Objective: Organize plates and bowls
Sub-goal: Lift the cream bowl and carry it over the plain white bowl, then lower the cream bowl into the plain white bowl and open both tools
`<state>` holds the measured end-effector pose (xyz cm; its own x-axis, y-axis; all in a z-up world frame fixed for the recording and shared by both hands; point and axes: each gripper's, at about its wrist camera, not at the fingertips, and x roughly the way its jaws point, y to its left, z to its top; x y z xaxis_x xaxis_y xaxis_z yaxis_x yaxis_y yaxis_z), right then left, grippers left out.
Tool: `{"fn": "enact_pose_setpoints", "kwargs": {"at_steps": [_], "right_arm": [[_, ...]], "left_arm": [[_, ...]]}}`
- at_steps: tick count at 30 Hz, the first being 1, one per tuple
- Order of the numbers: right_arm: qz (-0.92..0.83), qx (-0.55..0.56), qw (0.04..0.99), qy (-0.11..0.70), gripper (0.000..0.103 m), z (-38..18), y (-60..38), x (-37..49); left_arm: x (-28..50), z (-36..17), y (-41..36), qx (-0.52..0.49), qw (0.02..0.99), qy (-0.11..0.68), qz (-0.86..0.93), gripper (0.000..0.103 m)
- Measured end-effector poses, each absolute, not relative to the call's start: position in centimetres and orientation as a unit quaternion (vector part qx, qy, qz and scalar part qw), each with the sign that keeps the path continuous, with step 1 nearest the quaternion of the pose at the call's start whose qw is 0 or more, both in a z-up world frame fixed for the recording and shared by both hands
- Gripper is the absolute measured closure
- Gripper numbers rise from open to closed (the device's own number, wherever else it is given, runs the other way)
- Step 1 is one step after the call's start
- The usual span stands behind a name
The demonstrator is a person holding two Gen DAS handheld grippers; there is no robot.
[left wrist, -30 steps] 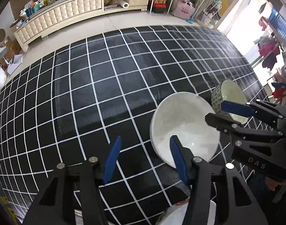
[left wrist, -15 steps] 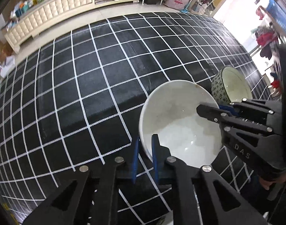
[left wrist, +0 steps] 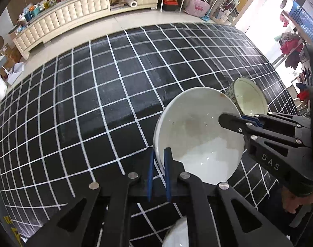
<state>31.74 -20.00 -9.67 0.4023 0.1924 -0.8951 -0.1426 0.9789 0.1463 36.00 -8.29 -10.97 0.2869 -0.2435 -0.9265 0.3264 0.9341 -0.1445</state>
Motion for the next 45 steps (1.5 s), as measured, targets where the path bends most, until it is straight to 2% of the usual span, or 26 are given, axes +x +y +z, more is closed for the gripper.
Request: {"fn": "enact_pose_setpoints", "kwargs": {"at_steps": [9,18,33,45], "right_arm": [[0.105,0.014,0.847,0.52,0.095,-6.9,-18.8,28.2],[0.107,0.011,0.845,0.524,0.095,-7.4,-18.0,24.5],[0.106,0.002,0.812,0.574,0.095,-11.4,-16.4,20.2],[0.109,0.012,0.802,0.587,0.095,-12.6,-16.3,20.6]], "left_arm": [[31.7,-7.0,-7.1,0.027,0.822,0.541,-0.174,0.095],[26.6,-5.5,-6.3,0.026,0.83,0.53,-0.171,0.095],[20.6,-9.5,-4.8,0.01,0.809,0.565,-0.164,0.095],[19.7,-11.1,-3.9,0.003,0.802,0.578,-0.15,0.095]]}}
